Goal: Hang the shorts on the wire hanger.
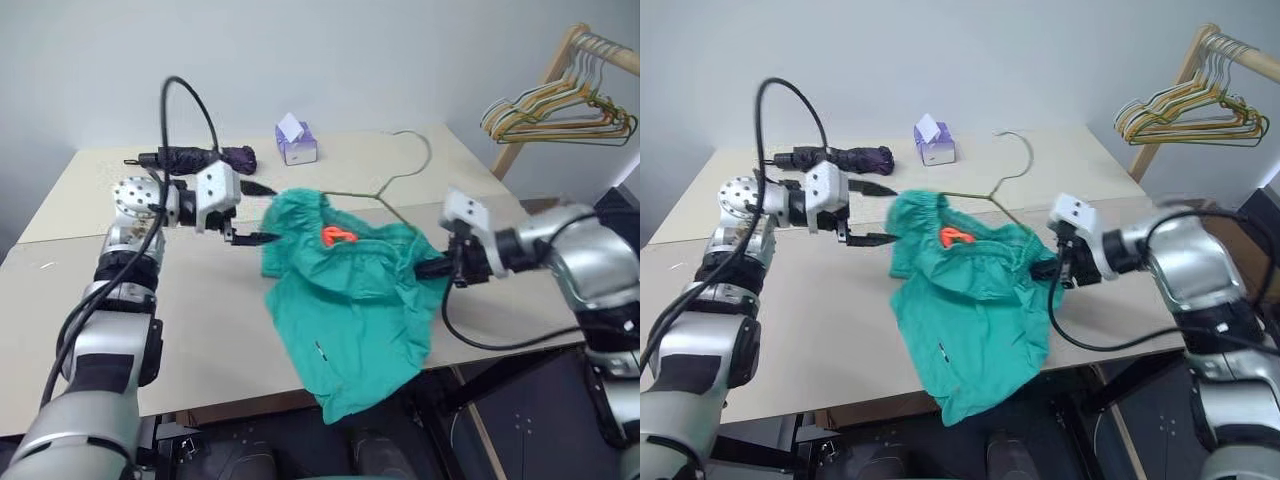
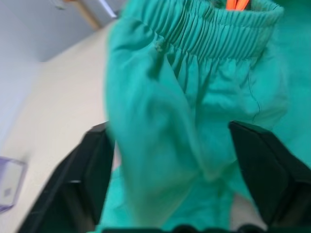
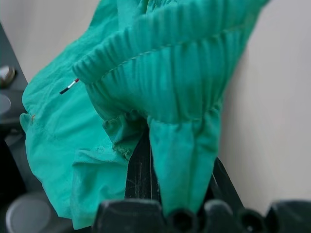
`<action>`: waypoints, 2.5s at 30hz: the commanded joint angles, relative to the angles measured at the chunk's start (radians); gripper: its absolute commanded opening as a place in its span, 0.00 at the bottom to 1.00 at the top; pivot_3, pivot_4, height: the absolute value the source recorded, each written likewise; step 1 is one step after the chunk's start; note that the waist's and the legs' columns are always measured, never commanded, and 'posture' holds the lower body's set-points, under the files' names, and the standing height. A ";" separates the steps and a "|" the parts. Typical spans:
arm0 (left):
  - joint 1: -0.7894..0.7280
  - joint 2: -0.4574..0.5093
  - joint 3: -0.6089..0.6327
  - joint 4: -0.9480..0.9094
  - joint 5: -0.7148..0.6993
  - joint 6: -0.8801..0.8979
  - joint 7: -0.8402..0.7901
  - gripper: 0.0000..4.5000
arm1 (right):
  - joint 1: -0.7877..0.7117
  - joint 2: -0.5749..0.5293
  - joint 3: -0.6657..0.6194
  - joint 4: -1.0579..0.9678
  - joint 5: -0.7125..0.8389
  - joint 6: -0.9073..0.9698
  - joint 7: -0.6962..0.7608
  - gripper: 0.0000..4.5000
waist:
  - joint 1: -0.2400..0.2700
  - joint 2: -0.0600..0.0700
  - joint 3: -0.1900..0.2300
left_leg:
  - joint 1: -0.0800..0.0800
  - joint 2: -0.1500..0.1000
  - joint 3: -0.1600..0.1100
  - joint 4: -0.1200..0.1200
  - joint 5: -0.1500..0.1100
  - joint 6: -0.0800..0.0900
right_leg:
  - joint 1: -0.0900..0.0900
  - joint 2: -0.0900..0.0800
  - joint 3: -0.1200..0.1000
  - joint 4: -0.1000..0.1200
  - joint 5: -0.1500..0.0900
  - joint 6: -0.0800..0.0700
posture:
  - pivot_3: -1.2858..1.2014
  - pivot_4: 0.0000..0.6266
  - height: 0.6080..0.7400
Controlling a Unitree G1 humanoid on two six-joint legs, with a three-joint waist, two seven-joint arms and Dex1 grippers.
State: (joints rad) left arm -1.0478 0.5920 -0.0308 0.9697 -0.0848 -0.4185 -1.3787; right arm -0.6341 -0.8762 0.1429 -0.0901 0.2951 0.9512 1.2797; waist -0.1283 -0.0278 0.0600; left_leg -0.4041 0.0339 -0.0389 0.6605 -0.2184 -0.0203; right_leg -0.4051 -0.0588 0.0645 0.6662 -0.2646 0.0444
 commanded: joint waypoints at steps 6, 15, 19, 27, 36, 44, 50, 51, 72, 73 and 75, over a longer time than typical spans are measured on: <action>0.002 -0.063 0.131 -0.176 -0.136 0.231 0.233 1.00 | 0.226 0.045 -0.324 -0.225 0.127 0.314 -0.286 0.00 | 0.002 0.000 0.000 | 0.000 0.000 0.000 0.000 0.000 0.000 | 0.001 0.000 0.000 0.000 0.000 0.000 | 0.46 0.01 1.00; 0.262 -0.203 0.135 -0.932 -0.479 0.843 0.408 1.00 | 0.217 0.265 -0.642 -0.271 0.025 0.622 -0.706 0.00 | -0.005 0.002 -0.001 | 0.001 0.000 -0.001 0.000 0.000 0.000 | 0.001 0.000 0.001 0.001 0.000 0.000 | 0.45 0.02 1.00; 0.278 -0.237 0.142 -1.073 -0.574 0.968 0.493 1.00 | 0.169 0.282 -0.721 -0.265 -0.024 0.663 -0.830 0.00 | -0.013 0.007 -0.005 | 0.001 -0.001 0.000 0.000 0.000 0.000 | 0.002 0.000 0.001 0.000 0.000 0.000 | 0.44 0.02 1.00; 0.295 -0.242 0.141 -1.169 -0.638 1.012 0.549 1.00 | -0.057 0.228 -0.855 -0.102 -0.101 0.663 -1.023 0.00 | -0.046 0.017 -0.010 | 0.012 -0.001 0.003 -0.004 0.000 0.000 | 0.012 0.000 0.004 -0.003 -0.001 0.000 | 0.44 0.02 1.00; 0.302 -0.232 0.139 -1.166 -0.632 0.985 0.551 1.00 | -0.361 0.138 -1.021 0.225 -0.185 0.662 -1.169 0.00 | -0.057 0.017 -0.010 | 0.020 -0.001 0.006 -0.014 0.000 0.000 | 0.017 0.000 0.006 -0.008 -0.001 0.000 | 0.45 0.02 1.00; 0.307 -0.218 0.131 -1.171 -0.625 0.972 0.545 1.00 | -0.509 0.091 -1.151 0.450 -0.240 0.595 -1.282 0.00 | -0.056 0.017 -0.010 | 0.021 -0.001 0.008 -0.015 0.000 0.000 | 0.017 0.000 0.008 -0.009 -0.001 0.000 | 0.45 0.02 1.00; 0.307 -0.212 0.124 -1.170 -0.621 0.966 0.539 1.00 | -0.533 0.047 -1.248 0.589 -0.244 0.508 -1.377 0.00 | -0.053 0.018 -0.010 | 0.020 -0.001 0.009 -0.016 0.000 0.000 | 0.017 0.000 0.009 -0.010 -0.001 0.000 | 0.45 0.02 1.00; 0.306 -0.211 0.122 -1.168 -0.620 0.966 0.538 1.00 | -0.532 0.039 -1.260 0.606 -0.239 0.494 -1.386 0.00 | -0.053 0.018 -0.010 | 0.020 -0.001 0.009 -0.016 0.000 0.000 | 0.017 0.000 0.009 -0.011 -0.001 0.000 | 0.45 0.02 1.00; 0.312 -0.202 0.109 -1.180 -0.617 0.959 0.539 1.00 | -0.395 0.121 -1.141 0.385 -0.170 0.479 -1.421 0.76 | -0.055 0.019 -0.010 | 0.021 -0.001 0.011 -0.016 0.000 0.000 | 0.017 0.000 0.011 -0.011 -0.001 0.001 | 0.45 0.03 1.00; 0.312 -0.203 0.108 -1.179 -0.617 0.958 0.539 1.00 | -0.385 0.130 -1.124 0.341 -0.171 0.480 -1.418 0.82 | -0.054 0.019 -0.010 | 0.021 -0.001 0.011 -0.016 0.000 0.000 | 0.017 0.000 0.011 -0.012 -0.001 0.001 | 0.45 0.03 1.00; 0.312 -0.202 0.109 -1.174 -0.616 0.955 0.537 1.00 | -0.357 0.148 -1.071 0.243 -0.176 0.475 -1.413 0.99 | -0.054 0.019 -0.010 | 0.020 -0.001 0.011 -0.016 0.000 0.000 | 0.017 0.000 0.010 -0.012 -0.001 0.001 | 0.45 0.03 1.00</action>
State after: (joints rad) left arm -0.7305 0.3842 0.0677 -0.1819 -0.7043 0.5654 -0.8422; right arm -0.9914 -0.7238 -0.9768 0.2592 0.1022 1.4302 -0.1448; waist -0.1825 -0.0085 0.0500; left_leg -0.3836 0.0328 -0.0282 0.6442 -0.2184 -0.0202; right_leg -0.3882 -0.0591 0.0750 0.6548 -0.2661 0.0450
